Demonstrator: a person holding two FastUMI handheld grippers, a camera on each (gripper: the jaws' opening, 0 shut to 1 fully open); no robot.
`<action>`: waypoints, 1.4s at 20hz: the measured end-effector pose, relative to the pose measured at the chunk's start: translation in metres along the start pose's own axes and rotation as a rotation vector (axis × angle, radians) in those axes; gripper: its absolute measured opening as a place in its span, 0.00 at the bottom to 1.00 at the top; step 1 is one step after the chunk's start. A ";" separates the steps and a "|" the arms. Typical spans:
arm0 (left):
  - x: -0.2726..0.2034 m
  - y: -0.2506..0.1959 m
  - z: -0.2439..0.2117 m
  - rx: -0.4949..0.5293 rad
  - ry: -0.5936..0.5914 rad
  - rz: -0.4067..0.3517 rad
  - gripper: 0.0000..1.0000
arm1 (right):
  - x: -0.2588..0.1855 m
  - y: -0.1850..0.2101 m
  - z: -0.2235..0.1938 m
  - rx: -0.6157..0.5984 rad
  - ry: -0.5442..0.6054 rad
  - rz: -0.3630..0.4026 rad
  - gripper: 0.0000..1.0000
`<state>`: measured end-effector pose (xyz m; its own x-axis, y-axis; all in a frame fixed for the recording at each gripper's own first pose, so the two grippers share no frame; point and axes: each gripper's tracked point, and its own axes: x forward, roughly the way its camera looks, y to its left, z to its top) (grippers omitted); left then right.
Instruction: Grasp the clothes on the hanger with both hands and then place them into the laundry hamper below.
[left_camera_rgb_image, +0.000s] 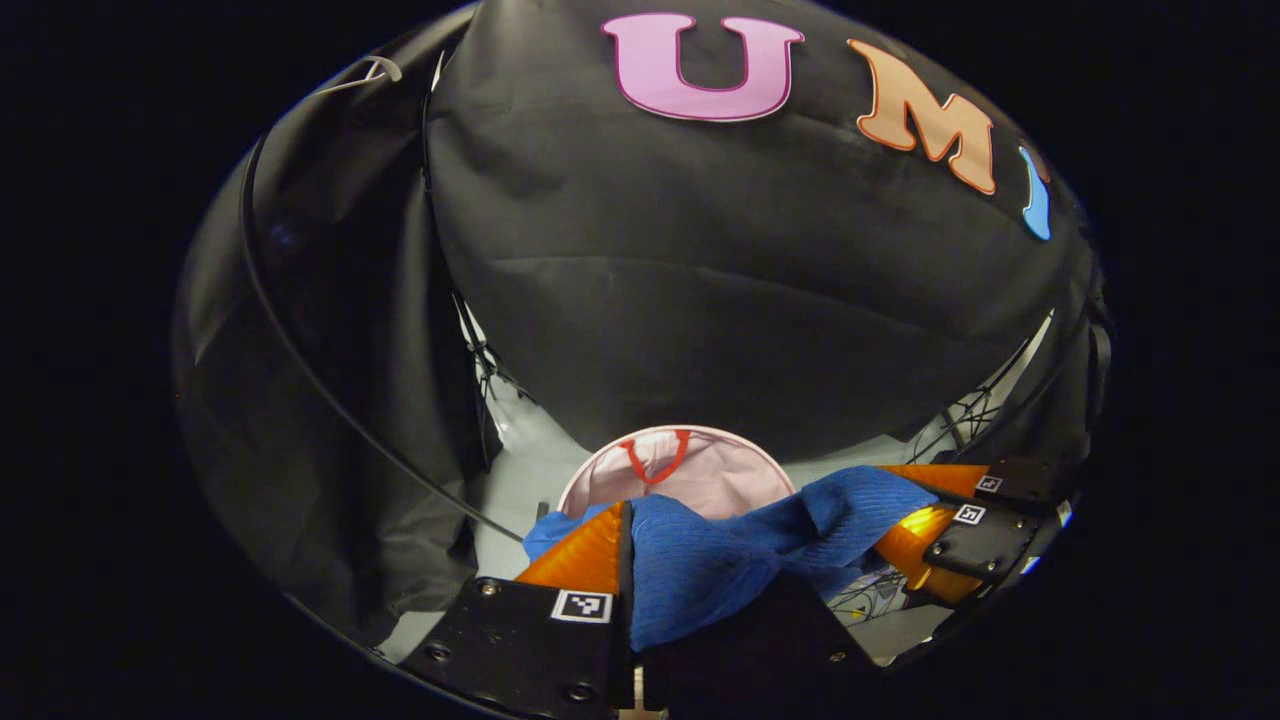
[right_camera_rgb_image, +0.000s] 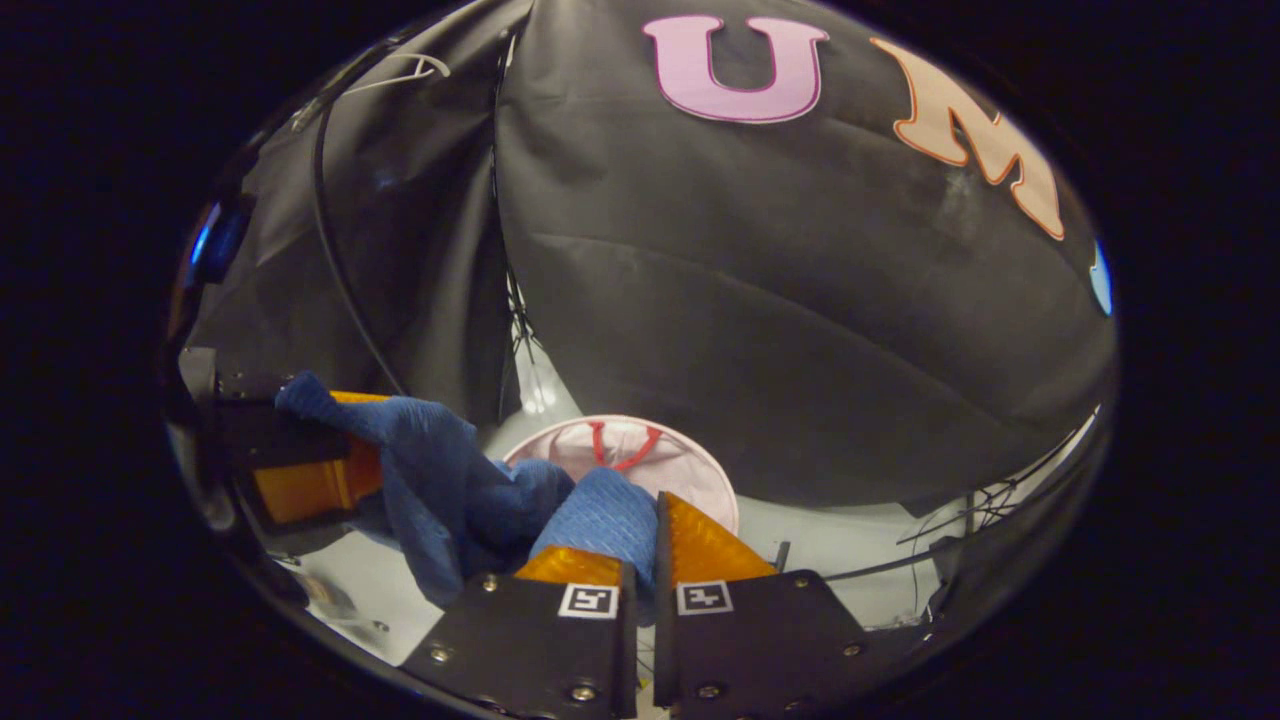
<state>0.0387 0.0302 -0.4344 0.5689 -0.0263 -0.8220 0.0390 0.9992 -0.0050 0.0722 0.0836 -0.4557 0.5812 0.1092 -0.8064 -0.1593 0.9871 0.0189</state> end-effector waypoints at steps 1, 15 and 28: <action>0.000 -0.002 -0.006 -0.001 0.024 0.003 0.07 | 0.002 0.000 -0.007 0.005 0.022 0.001 0.07; 0.014 -0.011 -0.056 -0.032 0.228 -0.006 0.20 | 0.007 0.007 -0.068 0.011 0.246 0.034 0.08; 0.012 -0.015 -0.046 -0.034 0.202 -0.020 0.36 | 0.002 0.001 -0.045 0.033 0.188 0.022 0.09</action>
<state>0.0070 0.0167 -0.4704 0.3919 -0.0426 -0.9190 0.0190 0.9991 -0.0382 0.0371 0.0800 -0.4842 0.4184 0.1100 -0.9016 -0.1423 0.9883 0.0545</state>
